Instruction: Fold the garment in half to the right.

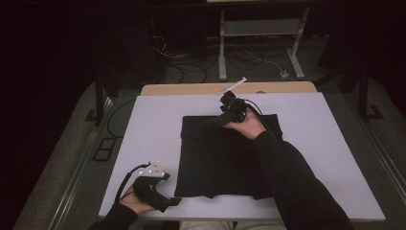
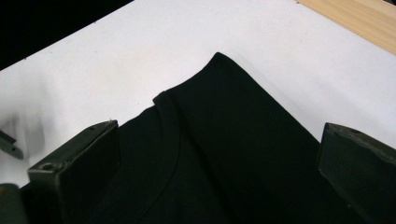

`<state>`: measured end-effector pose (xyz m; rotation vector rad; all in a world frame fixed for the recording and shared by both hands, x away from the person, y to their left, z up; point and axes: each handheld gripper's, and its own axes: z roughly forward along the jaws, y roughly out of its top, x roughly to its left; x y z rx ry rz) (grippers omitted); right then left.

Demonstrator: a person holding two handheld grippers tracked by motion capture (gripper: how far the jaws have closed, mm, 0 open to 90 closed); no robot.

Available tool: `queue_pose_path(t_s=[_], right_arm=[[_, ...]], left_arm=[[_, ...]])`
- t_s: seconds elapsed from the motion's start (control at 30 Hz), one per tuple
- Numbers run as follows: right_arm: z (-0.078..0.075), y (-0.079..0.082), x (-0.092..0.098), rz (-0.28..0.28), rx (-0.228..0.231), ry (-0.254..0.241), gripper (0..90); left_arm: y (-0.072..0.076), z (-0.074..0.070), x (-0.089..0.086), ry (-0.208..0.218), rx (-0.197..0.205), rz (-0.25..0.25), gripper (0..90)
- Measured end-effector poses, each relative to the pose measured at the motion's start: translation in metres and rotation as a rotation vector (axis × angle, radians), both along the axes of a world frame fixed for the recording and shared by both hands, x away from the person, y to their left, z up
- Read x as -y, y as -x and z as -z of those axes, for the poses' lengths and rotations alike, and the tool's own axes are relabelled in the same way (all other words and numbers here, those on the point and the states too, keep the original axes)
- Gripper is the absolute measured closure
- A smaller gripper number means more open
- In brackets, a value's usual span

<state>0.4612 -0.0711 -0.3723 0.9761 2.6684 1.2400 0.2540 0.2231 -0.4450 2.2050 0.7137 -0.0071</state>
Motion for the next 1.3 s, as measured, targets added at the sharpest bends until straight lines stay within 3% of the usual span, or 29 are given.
queue_pose_path(t_s=[0.07,0.4,0.6,0.77,1.03,1.13,1.3], right_arm=[[0.001,-0.003,-0.003,-0.002,-0.003,0.003,0.0],[0.007,-0.016,-0.018,0.001,-0.01,0.01,0.0],[0.013,-0.024,-0.03,0.002,-0.017,0.009,0.0],[0.016,-0.029,-0.039,0.003,-0.02,0.014,0.0],[0.021,-0.036,-0.051,0.006,-0.016,0.022,0.0],[0.022,-0.038,-0.055,0.004,-0.021,0.026,0.0],[0.024,-0.042,-0.062,0.001,-0.019,0.033,0.0]], left_arm=[[0.0,0.001,0.0,0.007,0.0,0.005,0.0],[0.001,0.004,0.005,-0.043,0.021,0.043,0.0],[0.002,0.004,0.006,-0.04,0.023,0.043,0.0],[0.004,0.002,0.007,-0.055,0.055,0.048,11.6],[0.004,0.002,0.007,-0.032,0.065,0.042,29.8],[0.005,0.002,0.008,-0.046,0.092,0.04,38.9],[0.004,0.002,0.011,-0.051,0.1,0.055,49.9]])
